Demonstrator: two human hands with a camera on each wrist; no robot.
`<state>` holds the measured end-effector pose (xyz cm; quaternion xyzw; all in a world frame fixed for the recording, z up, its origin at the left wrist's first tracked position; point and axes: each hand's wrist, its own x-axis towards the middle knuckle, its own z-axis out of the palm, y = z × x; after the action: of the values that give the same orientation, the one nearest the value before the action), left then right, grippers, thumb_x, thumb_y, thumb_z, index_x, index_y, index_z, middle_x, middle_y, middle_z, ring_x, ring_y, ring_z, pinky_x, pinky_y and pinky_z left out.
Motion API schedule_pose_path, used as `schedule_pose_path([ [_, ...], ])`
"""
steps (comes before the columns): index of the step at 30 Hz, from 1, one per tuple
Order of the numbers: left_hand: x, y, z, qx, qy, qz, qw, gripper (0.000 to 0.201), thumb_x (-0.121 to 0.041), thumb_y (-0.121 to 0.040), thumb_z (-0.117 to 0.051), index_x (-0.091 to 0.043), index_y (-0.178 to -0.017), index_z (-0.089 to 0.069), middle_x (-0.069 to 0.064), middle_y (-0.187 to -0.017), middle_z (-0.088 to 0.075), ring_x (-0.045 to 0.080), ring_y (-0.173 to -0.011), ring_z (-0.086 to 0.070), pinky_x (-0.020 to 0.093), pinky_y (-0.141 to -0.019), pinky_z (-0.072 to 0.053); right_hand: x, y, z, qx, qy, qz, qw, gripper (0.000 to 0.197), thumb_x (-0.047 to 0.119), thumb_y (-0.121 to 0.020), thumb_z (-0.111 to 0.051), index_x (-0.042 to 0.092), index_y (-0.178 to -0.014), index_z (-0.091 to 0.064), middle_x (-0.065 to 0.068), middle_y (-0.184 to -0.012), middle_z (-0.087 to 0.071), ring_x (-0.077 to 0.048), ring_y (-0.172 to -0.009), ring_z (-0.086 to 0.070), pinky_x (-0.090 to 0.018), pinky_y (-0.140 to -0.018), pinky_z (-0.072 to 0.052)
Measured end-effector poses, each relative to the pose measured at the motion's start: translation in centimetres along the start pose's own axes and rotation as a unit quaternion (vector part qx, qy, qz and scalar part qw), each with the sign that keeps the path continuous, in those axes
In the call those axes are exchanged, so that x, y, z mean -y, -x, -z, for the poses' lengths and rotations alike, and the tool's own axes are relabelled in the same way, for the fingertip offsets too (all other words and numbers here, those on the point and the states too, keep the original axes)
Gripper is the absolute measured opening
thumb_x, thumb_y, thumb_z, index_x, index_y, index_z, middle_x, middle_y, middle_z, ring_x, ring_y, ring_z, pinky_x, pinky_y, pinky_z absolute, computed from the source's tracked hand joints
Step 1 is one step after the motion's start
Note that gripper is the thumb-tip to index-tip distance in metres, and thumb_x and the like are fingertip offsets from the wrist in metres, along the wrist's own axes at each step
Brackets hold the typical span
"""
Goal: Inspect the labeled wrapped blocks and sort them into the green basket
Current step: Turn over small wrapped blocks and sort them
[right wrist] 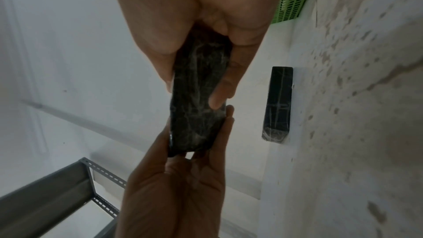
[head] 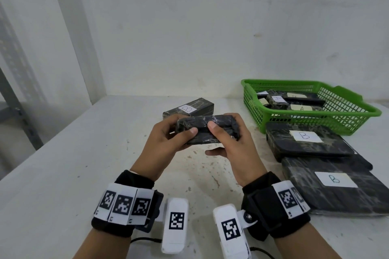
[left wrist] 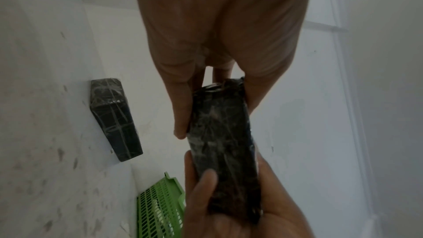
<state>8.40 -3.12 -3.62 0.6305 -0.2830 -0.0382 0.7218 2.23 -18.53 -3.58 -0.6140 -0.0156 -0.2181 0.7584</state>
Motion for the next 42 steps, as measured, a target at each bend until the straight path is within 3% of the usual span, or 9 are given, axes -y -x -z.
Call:
schedule_pose_path([
  [6,0.1,-0.1,0.2,0.008,0.013,-0.047,0.999,0.031,-0.021,-0.074,-0.075,-0.009,-0.1,-0.066,0.01,-0.101,-0.069,0.023,-0.097,-0.066,0.031,-0.081,-0.056,0.2,0.1,-0.2,-0.004,0.009,-0.066,0.998,0.062,0.049,-0.07,-0.07,0.031,-0.124,-0.046,0.006,-0.111,-0.065,-0.01,-0.091,-0.07,-0.03,-0.061,-0.057],
  [11,-0.2,0.0,0.4,0.015,0.042,-0.068,0.997,0.037,0.0,-0.07,-0.073,-0.013,-0.103,-0.064,-0.003,-0.13,-0.063,0.016,-0.116,-0.063,0.026,-0.078,-0.055,0.5,0.1,-0.1,0.021,-0.011,-0.05,0.998,0.039,0.029,-0.082,-0.071,0.021,-0.117,-0.056,-0.005,-0.108,-0.071,-0.017,-0.083,-0.072,-0.027,-0.053,-0.054],
  [15,-0.1,0.0,0.2,0.015,0.054,-0.068,0.996,0.054,0.005,-0.069,-0.069,-0.015,-0.118,-0.058,-0.001,-0.115,-0.066,0.02,-0.108,-0.064,0.027,-0.078,-0.055,0.5,-0.1,0.2,0.034,-0.05,-0.032,0.998,0.046,0.024,-0.075,-0.073,0.02,-0.118,-0.056,-0.006,-0.11,-0.069,-0.021,-0.093,-0.071,-0.027,-0.064,-0.057],
  [18,0.0,-0.1,0.2,-0.023,0.041,-0.075,0.996,0.054,-0.001,-0.07,-0.072,-0.021,-0.118,-0.059,-0.008,-0.113,-0.066,0.019,-0.11,-0.064,0.026,-0.081,-0.053,0.3,-0.2,0.2,0.024,-0.052,-0.024,0.998,0.046,0.022,-0.078,-0.074,0.021,-0.119,-0.054,-0.008,-0.114,-0.068,-0.023,-0.098,-0.071,-0.031,-0.068,-0.058],
  [25,0.1,-0.3,0.9,-0.104,0.019,-0.05,0.993,0.039,-0.022,-0.078,-0.067,-0.021,-0.116,-0.061,0.013,-0.119,-0.06,0.018,-0.1,-0.069,0.03,-0.088,-0.054,0.9,-0.4,0.2,0.053,-0.114,-0.052,0.991,0.046,0.05,-0.087,-0.048,0.012,-0.109,-0.063,-0.007,-0.106,-0.069,-0.021,-0.086,-0.071,-0.034,-0.067,-0.059],
  [32,-0.3,-0.2,0.3,-0.04,0.047,-0.018,0.998,0.053,-0.053,-0.073,-0.063,-0.022,-0.117,-0.061,0.008,-0.121,-0.063,0.012,-0.105,-0.065,0.031,-0.09,-0.053,0.2,-0.1,-0.3,0.064,-0.06,-0.022,0.996,0.063,0.049,-0.08,-0.058,-0.002,-0.117,-0.055,-0.012,-0.113,-0.07,-0.03,-0.097,-0.069,-0.035,-0.075,-0.058],
  [37,-0.6,0.0,-0.2,-0.006,0.043,-0.011,0.999,0.059,-0.05,-0.067,-0.069,-0.022,-0.118,-0.06,-0.003,-0.116,-0.065,0.011,-0.104,-0.066,0.026,-0.081,-0.053,0.2,-0.1,-0.3,0.05,-0.006,-0.018,0.999,0.045,0.052,-0.08,-0.059,0.014,-0.104,-0.058,-0.017,-0.118,-0.066,-0.031,-0.105,-0.068,-0.036,-0.074,-0.059],
  [40,-0.6,0.0,0.0,-0.02,0.062,-0.013,0.998,0.046,-0.042,-0.067,-0.073,-0.021,-0.107,-0.064,0.013,-0.12,-0.062,0.017,-0.1,-0.067,0.026,-0.077,-0.054,-0.2,-0.1,-0.2,0.041,0.045,-0.023,0.998,0.06,0.072,-0.079,-0.06,0.023,-0.114,-0.053,-0.001,-0.117,-0.064,-0.02,-0.111,-0.064,-0.034,-0.079,-0.058],
  [42,-0.6,-0.1,0.0,-0.018,0.075,-0.015,0.997,0.037,-0.039,-0.068,-0.073,-0.021,-0.099,-0.065,0.022,-0.121,-0.06,0.021,-0.1,-0.065,0.029,-0.078,-0.054,-0.5,-0.2,-0.1,0.056,0.048,-0.031,0.997,0.08,0.087,-0.059,-0.057,0.039,-0.122,-0.046,0.011,-0.118,-0.059,-0.013,-0.118,-0.058,-0.033,-0.09,-0.052],
])
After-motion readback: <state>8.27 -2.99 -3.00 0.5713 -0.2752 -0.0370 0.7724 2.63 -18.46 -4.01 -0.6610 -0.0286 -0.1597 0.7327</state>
